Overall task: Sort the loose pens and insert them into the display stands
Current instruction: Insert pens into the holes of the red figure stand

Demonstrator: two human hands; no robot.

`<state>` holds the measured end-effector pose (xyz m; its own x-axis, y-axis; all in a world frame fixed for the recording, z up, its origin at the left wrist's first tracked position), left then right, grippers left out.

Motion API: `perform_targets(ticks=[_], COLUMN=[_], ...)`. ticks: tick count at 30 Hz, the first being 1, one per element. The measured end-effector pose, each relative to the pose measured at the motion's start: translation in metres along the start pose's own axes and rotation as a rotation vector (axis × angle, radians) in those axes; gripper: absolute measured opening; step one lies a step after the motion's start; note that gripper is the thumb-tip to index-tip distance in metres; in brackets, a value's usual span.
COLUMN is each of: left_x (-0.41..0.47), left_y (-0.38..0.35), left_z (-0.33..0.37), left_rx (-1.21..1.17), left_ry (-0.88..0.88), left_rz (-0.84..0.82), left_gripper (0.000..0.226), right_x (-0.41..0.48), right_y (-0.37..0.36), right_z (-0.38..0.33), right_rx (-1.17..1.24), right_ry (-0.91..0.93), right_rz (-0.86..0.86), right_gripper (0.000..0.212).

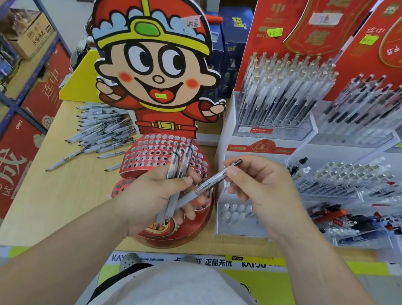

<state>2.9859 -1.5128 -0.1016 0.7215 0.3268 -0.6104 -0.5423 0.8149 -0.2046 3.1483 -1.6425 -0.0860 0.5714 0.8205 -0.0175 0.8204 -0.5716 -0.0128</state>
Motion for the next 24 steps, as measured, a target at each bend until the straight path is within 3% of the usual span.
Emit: perform_targets(ticks=[8,16,24], left_x=[0.013,0.01,0.008], left_y=[0.025,0.029,0.034], left_z=[-0.027,-0.041,-0.053], left_rx=[-0.176,-0.162,-0.166], left_ry=[0.026,0.02,-0.001], left_rz=[0.321,0.318,0.307], left_gripper=[0.02,0.026,0.025], right_x=[-0.01,-0.018,-0.013], right_y=[0.014,0.0,-0.007], right_z=[0.014,0.049,0.066], right_rx=[-0.13,-0.629,-0.824], right_ry=[0.062,0.212,0.282], right_rz=[0.106,0.029,-0.046], right_gripper=[0.016,0.012,0.017])
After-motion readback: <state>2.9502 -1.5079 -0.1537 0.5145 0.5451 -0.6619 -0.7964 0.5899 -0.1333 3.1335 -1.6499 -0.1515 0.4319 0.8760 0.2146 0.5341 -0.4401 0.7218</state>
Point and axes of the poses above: each hand's wrist, its own x-axis towards the middle knuckle, its own y-axis out of the back of the hand, z = x × y, the point moved 1 cm from there along x, towards the middle knuckle, and after that the axes turned 9 degrees about y, right-handed, at the moved point
